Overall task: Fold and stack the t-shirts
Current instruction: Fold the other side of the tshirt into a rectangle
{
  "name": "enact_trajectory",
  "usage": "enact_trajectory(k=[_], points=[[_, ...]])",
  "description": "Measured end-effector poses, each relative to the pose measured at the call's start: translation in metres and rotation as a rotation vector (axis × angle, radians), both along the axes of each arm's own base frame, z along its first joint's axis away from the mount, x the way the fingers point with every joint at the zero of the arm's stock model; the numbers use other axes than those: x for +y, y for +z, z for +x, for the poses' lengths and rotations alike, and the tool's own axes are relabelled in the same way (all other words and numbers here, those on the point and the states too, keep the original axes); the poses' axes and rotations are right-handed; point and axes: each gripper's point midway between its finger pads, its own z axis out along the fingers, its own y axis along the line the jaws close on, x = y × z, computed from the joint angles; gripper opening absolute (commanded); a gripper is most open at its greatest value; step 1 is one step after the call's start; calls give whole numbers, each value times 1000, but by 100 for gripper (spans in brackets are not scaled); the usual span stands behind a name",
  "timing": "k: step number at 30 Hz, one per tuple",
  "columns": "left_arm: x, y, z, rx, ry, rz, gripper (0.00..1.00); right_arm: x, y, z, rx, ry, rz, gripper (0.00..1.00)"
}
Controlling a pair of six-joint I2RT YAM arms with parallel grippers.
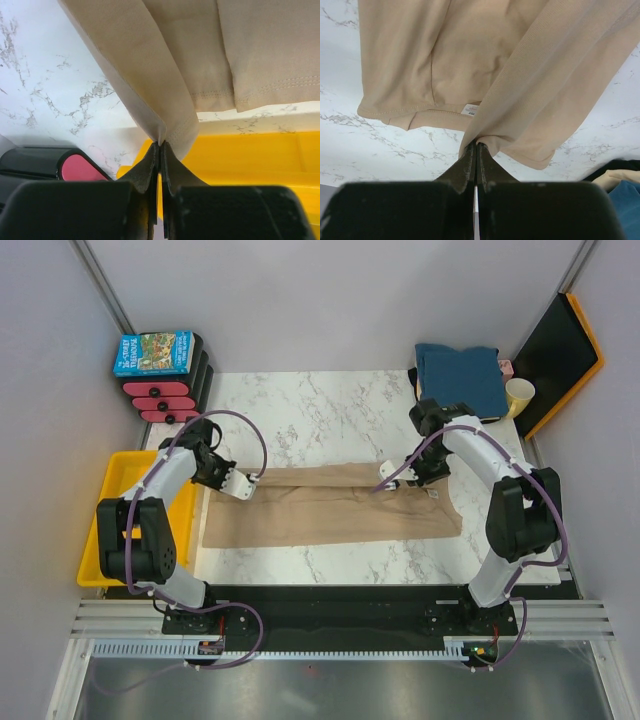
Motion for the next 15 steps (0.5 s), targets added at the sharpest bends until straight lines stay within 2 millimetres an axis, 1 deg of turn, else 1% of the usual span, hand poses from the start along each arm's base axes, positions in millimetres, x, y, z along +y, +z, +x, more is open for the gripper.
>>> enact_trajectory(k=[1, 2, 4, 11, 15], points=[[0, 0, -1, 4, -2, 1, 9, 0, 0, 0, 1, 1, -1, 0], [0, -1, -2, 9, -4, 1, 14, 0, -1, -1, 2, 3, -3, 0], [0, -3, -7, 18, -7, 2, 15, 0, -2, -2, 7, 9, -7, 0], [2, -18, -32, 83, -5, 15, 15, 1, -9, -7, 31, 27, -27, 0], [5, -21, -36, 98, -3, 28, 15, 3, -12, -9, 41, 44, -37, 0]])
